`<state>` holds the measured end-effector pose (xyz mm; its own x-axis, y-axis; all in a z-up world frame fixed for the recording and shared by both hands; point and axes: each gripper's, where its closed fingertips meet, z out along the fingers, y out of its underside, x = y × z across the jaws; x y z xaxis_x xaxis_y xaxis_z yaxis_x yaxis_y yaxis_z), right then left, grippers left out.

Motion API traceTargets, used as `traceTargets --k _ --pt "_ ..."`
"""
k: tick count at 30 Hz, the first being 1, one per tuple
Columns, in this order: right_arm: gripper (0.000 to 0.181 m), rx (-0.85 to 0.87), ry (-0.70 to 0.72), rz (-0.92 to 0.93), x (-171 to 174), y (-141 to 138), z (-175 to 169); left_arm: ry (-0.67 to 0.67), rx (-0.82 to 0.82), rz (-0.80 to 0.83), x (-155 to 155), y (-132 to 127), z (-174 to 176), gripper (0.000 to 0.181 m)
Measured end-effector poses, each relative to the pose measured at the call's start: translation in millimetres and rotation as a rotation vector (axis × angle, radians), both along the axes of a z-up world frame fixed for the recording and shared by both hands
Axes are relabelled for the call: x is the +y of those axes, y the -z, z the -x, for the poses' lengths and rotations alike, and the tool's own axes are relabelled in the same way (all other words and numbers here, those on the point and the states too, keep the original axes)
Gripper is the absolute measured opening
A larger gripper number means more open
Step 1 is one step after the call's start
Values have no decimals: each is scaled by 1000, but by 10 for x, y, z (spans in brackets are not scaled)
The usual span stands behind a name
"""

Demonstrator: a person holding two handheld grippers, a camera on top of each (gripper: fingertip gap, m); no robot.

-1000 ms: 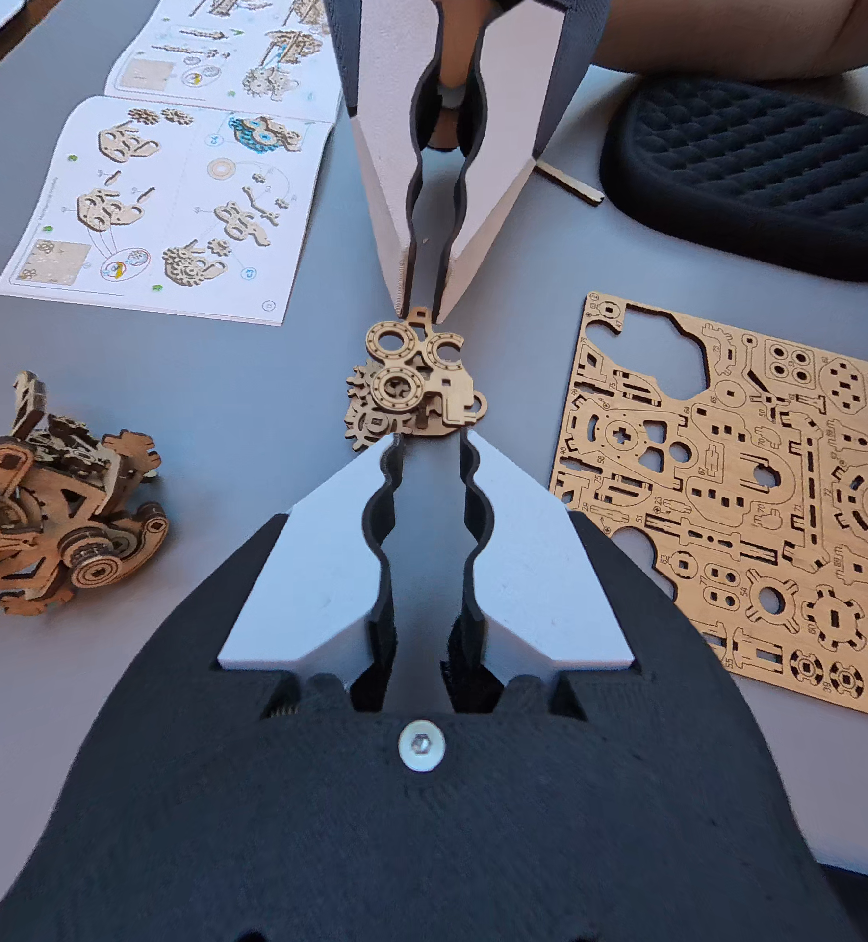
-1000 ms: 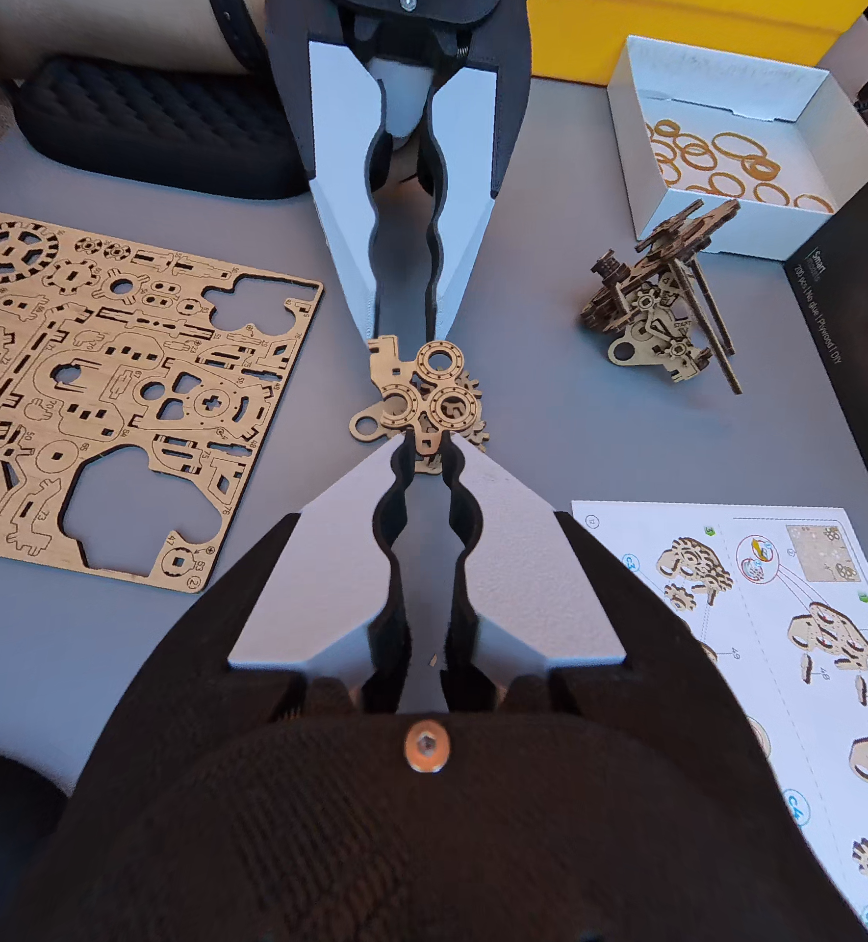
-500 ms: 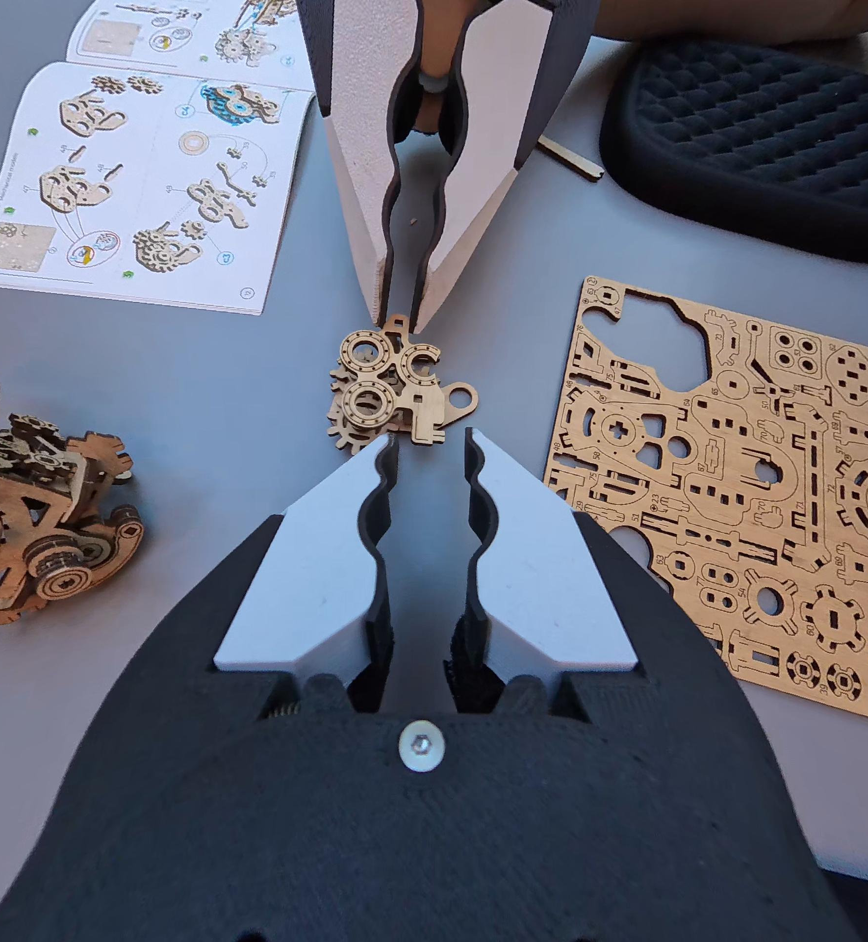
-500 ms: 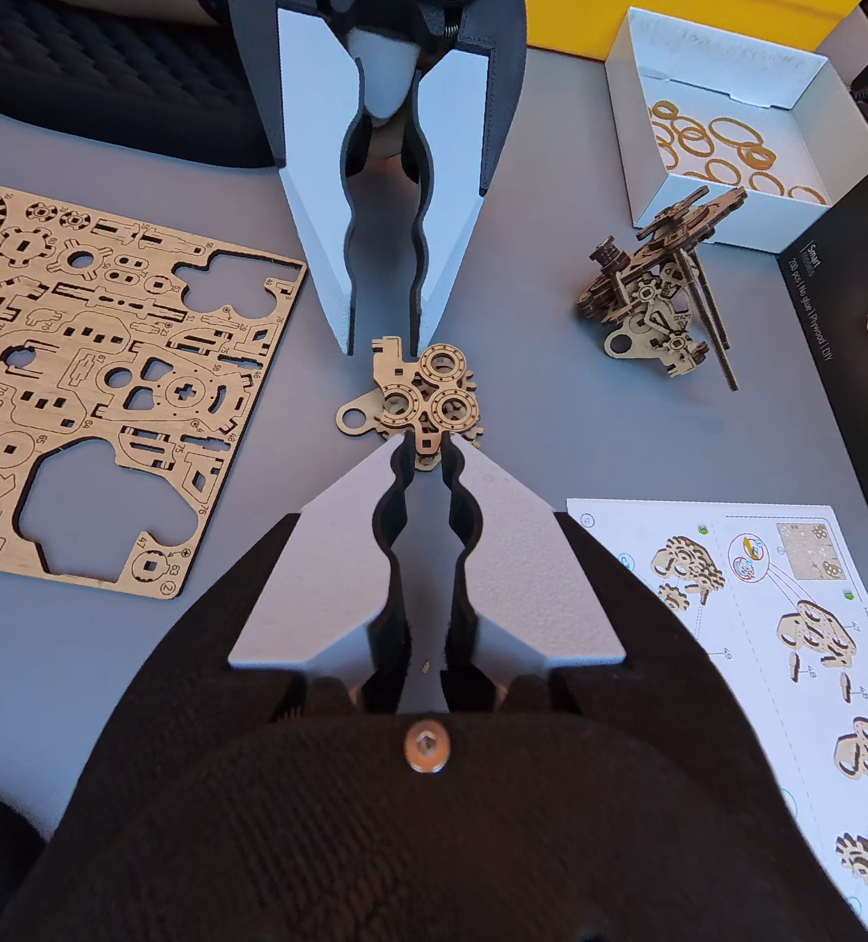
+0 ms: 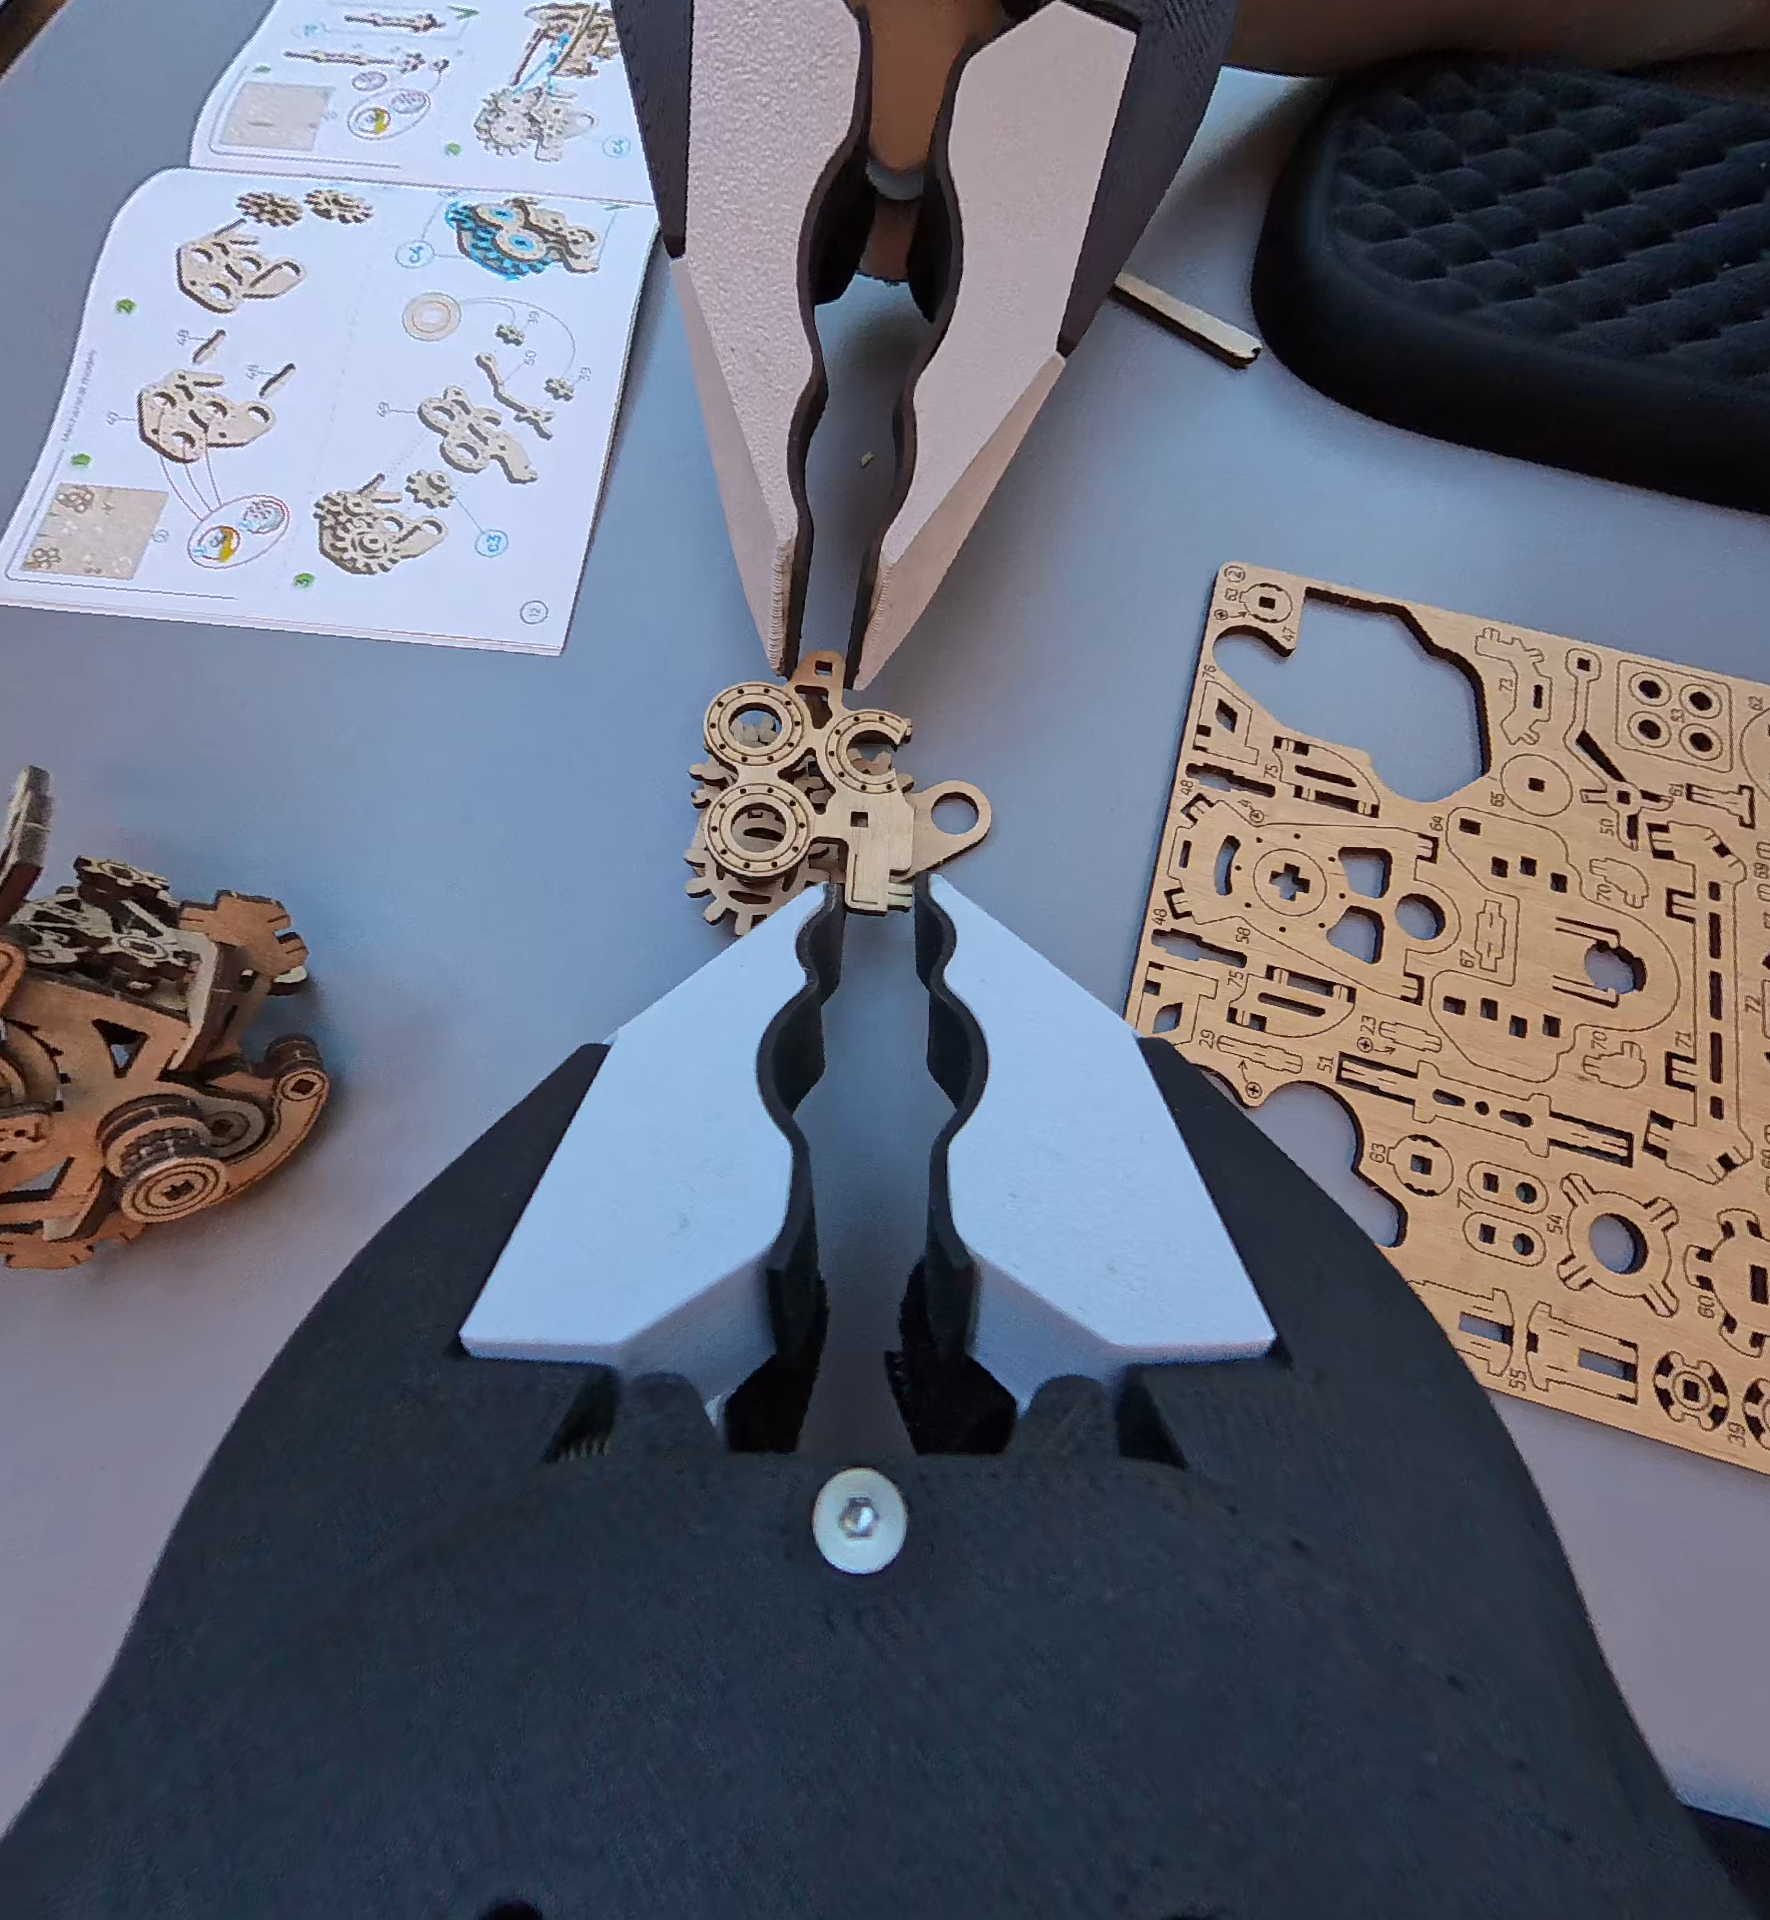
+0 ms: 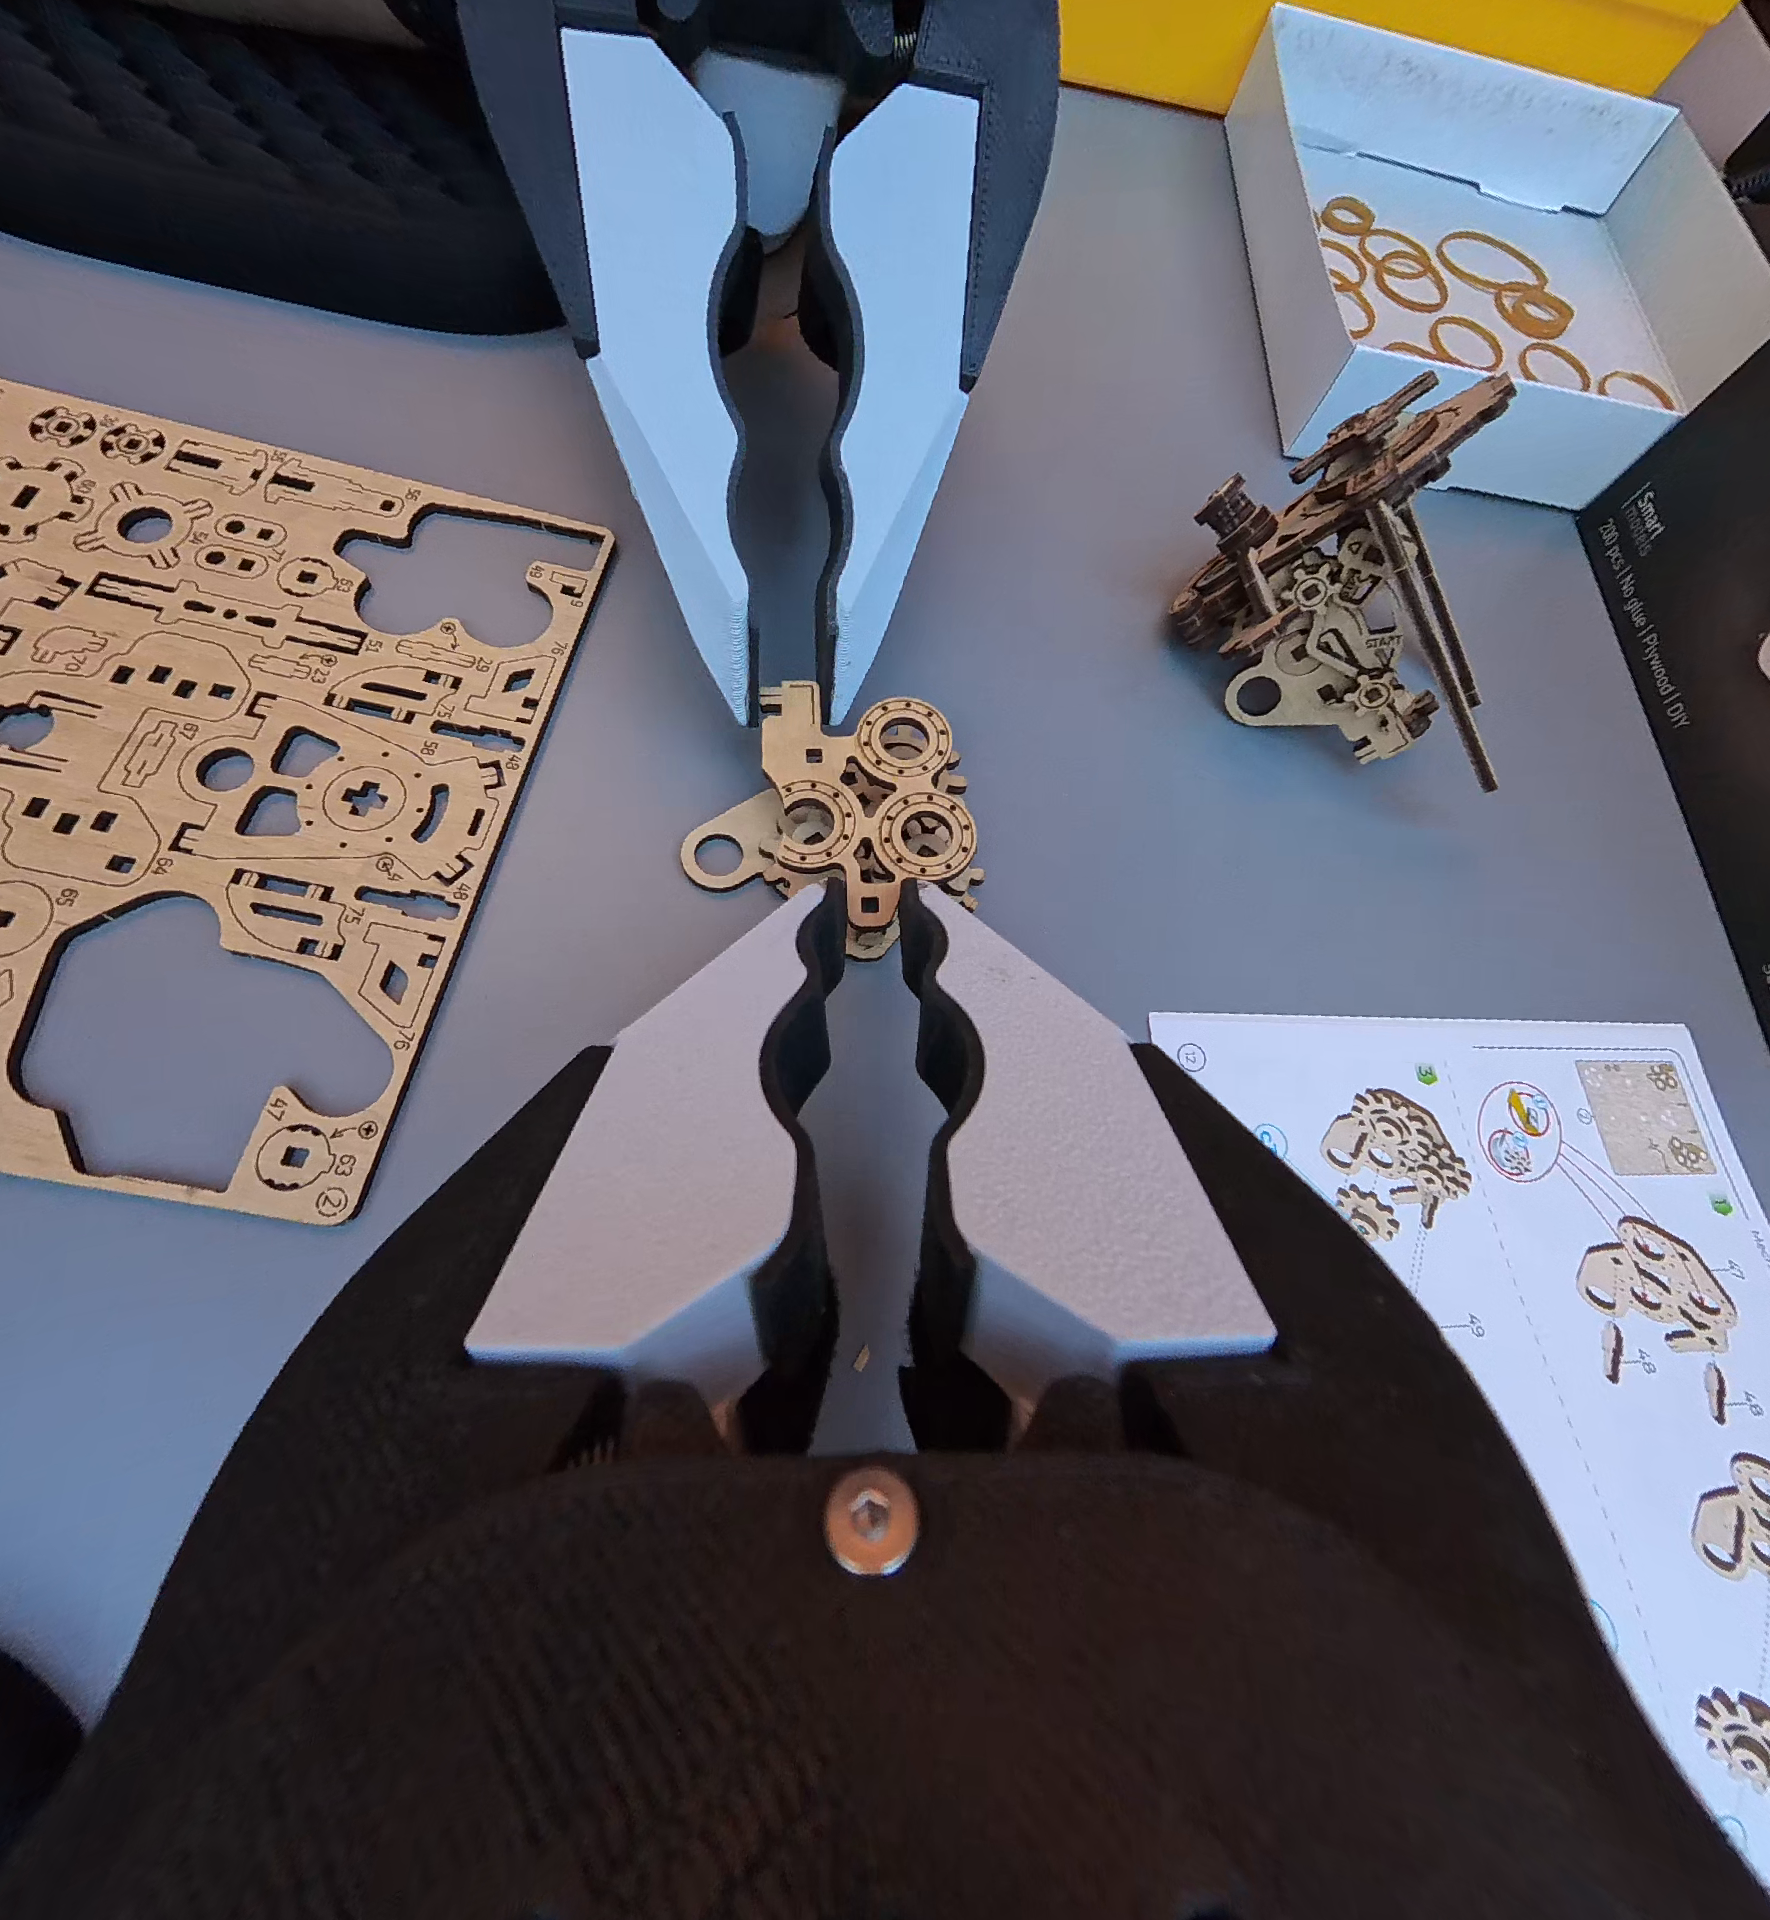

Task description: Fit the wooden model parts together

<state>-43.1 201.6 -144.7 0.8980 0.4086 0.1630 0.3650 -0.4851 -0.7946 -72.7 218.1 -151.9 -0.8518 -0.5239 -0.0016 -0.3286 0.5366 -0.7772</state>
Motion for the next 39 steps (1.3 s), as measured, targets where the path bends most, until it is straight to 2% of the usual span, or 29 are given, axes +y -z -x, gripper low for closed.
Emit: traceTargets --k 4,10,13,15,23,33,39 --pt "9 6 4 3 0 0 -8 -12 10 0 12 14 -14 15" --pt "9 28 7 13 0 1 -13 -44 -11 15 40 -26 -75 32" --pt "9 29 6 17 3 2 -13 -71 -56 41 61 -106 -146 52" --pt "9 33 6 20 4 2 -13 -66 -88 46 49 -133 -165 58" --pt "9 19 3 28 3 5 -14 -33 -105 49 19 -69 -227 59" --pt "9 20 5 34 -1 7 -20 13 -119 35 -47 -34 -210 39" --pt "9 41 -1 32 0 6 -18 9 -110 17 -45 0 -217 39"
